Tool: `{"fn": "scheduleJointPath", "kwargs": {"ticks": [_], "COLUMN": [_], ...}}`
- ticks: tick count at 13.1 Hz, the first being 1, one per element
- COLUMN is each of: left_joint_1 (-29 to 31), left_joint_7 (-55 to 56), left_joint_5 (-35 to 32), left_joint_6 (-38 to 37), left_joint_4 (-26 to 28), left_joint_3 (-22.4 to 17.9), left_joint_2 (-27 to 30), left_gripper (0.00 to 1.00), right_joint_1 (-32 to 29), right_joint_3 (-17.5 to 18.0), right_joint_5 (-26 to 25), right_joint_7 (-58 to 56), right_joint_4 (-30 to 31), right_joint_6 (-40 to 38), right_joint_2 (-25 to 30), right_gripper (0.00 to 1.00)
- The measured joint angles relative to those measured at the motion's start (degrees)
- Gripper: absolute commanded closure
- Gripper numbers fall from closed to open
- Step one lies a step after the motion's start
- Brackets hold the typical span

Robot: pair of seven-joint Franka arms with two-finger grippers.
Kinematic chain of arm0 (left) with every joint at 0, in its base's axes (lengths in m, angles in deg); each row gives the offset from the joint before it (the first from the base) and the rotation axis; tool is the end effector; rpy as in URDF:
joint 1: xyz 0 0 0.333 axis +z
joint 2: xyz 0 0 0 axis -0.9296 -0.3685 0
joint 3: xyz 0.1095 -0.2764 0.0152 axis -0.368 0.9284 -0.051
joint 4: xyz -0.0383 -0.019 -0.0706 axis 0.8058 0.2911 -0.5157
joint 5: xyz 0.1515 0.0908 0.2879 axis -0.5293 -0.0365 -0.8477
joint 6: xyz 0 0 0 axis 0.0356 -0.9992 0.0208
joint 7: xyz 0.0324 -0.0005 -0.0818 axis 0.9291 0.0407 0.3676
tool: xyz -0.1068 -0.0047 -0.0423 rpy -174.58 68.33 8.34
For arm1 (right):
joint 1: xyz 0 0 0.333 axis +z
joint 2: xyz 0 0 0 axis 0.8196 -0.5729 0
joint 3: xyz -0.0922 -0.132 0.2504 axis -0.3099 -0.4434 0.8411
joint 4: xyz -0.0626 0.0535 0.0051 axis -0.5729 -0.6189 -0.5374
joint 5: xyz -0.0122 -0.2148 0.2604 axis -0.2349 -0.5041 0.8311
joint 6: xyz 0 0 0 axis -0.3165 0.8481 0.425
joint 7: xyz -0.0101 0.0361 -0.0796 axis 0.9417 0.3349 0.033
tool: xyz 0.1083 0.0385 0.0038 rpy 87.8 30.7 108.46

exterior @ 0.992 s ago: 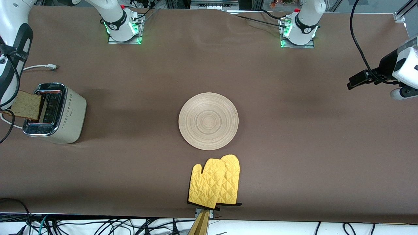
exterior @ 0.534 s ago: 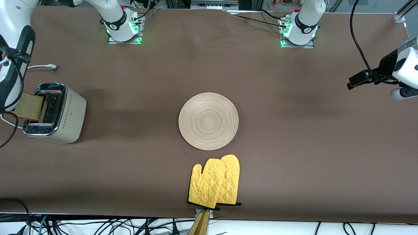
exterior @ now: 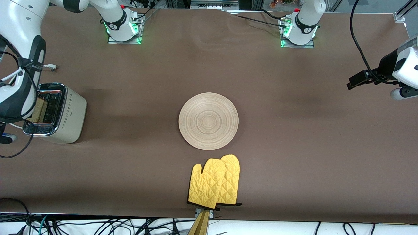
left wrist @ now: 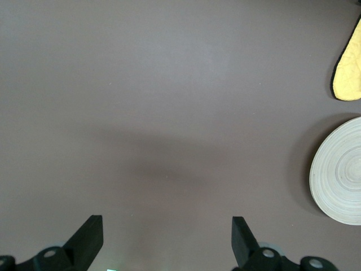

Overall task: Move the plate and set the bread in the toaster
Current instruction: 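Lower the bread into the toaster slot with the right gripper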

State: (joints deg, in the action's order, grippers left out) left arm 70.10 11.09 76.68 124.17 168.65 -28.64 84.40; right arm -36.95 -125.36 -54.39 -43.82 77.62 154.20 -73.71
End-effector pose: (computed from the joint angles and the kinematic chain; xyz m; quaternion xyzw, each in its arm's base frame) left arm 0.5047 -0.0111 0.5685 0.9914 0.1201 -0.0492 0.0166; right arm 0.5973 -0.1420 0.3890 0.9581 -0.0920 -0.2083 0.1735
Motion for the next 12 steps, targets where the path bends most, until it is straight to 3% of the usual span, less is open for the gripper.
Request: {"fn": "scheduleJointPath", "kwargs": {"ticks": [12], "left_joint_1": [0.0], "left_joint_7": [0.0], "left_joint_5": [0.0], "left_joint_6": [0.3], "left_joint_4": [0.0], "left_joint_3": [0.0], "left_joint_2": [0.0], "left_gripper": [0.00], "right_joint_1": [-1.2], "right_joint_3": [0.4], "right_joint_5": [1.0], "right_joint_7": [0.3], "right_joint_4": [0.1], "right_joint_6": [2.2], "right_joint_2": [0.0], "right_gripper": [1.00]}}
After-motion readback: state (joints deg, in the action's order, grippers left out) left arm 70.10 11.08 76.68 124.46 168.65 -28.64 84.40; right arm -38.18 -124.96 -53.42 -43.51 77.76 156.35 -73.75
